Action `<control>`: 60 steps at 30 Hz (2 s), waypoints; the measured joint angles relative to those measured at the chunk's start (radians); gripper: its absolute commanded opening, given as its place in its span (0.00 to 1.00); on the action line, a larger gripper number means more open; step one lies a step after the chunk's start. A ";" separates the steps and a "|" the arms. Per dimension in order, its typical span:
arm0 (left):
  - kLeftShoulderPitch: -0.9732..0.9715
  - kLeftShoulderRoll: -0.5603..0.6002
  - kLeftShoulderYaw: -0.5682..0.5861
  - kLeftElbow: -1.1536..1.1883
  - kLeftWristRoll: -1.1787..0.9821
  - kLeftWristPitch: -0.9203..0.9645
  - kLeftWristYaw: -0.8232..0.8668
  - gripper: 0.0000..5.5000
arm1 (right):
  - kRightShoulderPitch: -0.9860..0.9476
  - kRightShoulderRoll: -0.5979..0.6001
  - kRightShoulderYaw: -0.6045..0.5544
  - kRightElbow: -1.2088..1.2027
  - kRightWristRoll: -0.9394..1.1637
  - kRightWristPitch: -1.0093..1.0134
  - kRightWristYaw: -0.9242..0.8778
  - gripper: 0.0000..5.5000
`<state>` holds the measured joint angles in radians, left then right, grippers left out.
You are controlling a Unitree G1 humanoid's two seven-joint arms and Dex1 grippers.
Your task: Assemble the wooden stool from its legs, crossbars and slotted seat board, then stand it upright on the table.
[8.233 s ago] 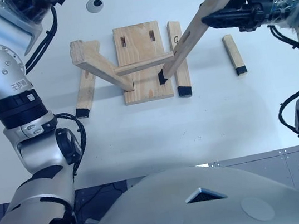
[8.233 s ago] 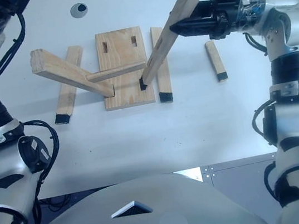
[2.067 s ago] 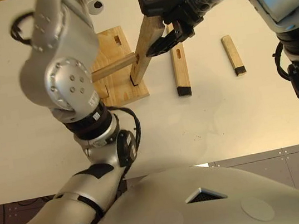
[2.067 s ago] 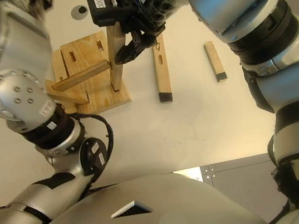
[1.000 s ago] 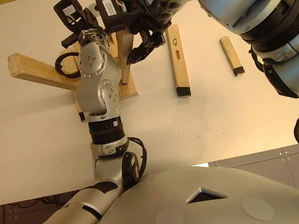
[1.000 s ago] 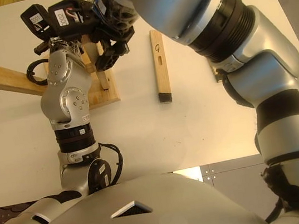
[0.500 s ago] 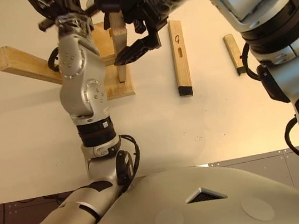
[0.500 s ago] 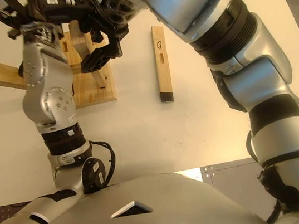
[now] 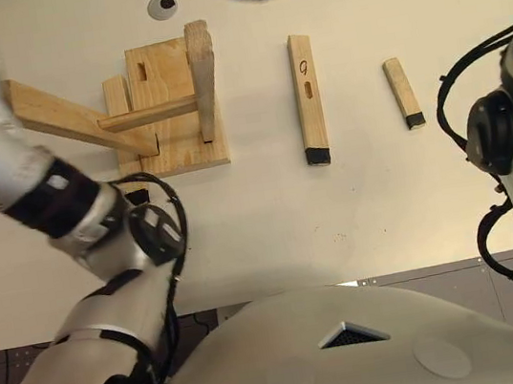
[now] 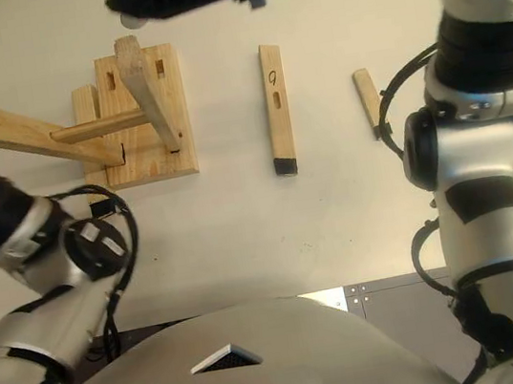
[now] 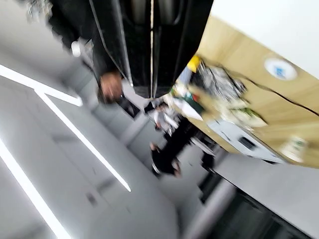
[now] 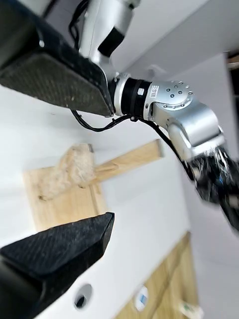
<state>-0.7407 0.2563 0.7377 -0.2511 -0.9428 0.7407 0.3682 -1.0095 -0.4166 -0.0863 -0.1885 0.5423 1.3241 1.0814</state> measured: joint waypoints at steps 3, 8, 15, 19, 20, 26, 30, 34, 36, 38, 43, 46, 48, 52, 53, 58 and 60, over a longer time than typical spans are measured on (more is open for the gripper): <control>-0.026 0.221 0.139 0.156 -0.068 0.058 0.039 0.00 | 0.123 -0.029 -0.141 -0.011 -0.031 -0.026 -0.167 0.43; 0.333 0.443 -0.136 0.182 0.215 0.091 -0.183 0.00 | 0.388 0.152 -0.045 -0.109 -0.190 -0.133 -0.541 0.27; 0.534 0.610 -0.480 -0.024 0.297 0.285 -0.491 0.00 | 0.555 0.250 0.253 -0.237 -0.553 -0.386 -1.000 0.04; 0.625 0.761 -0.483 -0.035 0.355 0.300 -0.644 0.00 | 0.568 0.242 0.323 -0.240 -0.598 -0.418 -1.006 0.01; 0.646 0.785 -0.479 -0.035 0.373 0.299 -0.674 0.00 | 0.573 0.240 0.326 -0.240 -0.611 -0.418 -1.002 0.01; 0.637 0.680 -0.524 -0.247 0.288 0.429 -0.714 0.00 | 0.599 0.235 0.414 -0.238 -0.628 -0.405 -0.942 0.01; 0.531 0.454 -0.674 -0.343 0.263 0.548 -0.607 0.00 | 0.544 0.195 0.518 -0.166 -0.670 -0.378 -0.879 0.01; 0.474 0.399 -0.718 -0.289 0.355 0.574 -0.543 0.00 | 0.522 0.147 0.572 -0.151 -0.682 -0.347 -0.814 0.01; 0.468 0.394 -0.718 -0.261 0.395 0.568 -0.536 0.00 | 0.536 0.117 0.618 -0.156 -0.682 -0.337 -0.765 0.01; 0.456 0.390 -0.717 -0.203 0.460 0.530 -0.512 0.00 | 0.544 0.082 0.673 -0.167 -0.678 -0.337 -0.702 0.01; 0.369 0.319 -0.734 -0.062 0.554 0.435 -0.496 0.00 | 0.566 0.007 0.737 -0.182 -0.649 -0.340 -0.572 0.01; 0.325 0.274 -0.736 0.007 0.593 0.373 -0.496 0.00 | 0.565 0.009 0.736 -0.169 -0.648 -0.357 -0.539 0.01; 0.315 0.268 -0.727 0.033 0.613 0.343 -0.498 0.00 | 0.563 0.008 0.732 -0.169 -0.642 -0.365 -0.522 0.01; 0.373 0.373 -0.723 0.025 0.656 0.352 -0.552 0.00 | 0.506 -0.066 0.659 -0.077 -0.650 -0.463 -0.496 0.01; 0.417 0.414 -0.753 0.015 0.671 0.359 -0.571 0.00 | 0.489 -0.083 0.635 -0.030 -0.663 -0.493 -0.497 0.01; 0.555 0.481 -0.892 -0.082 0.665 0.422 -0.697 0.00 | 0.441 -0.032 0.600 0.220 -0.666 -0.794 -0.499 0.01; 0.555 0.507 -0.916 -0.110 0.670 0.429 -0.723 0.00 | 0.433 -0.001 0.622 0.283 -0.677 -0.895 -0.496 0.01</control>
<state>-0.1855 0.7638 -0.1786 -0.3610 -0.2731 1.1694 -0.3551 -0.5764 -0.4175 0.5353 0.0949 -0.1350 0.4286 0.5852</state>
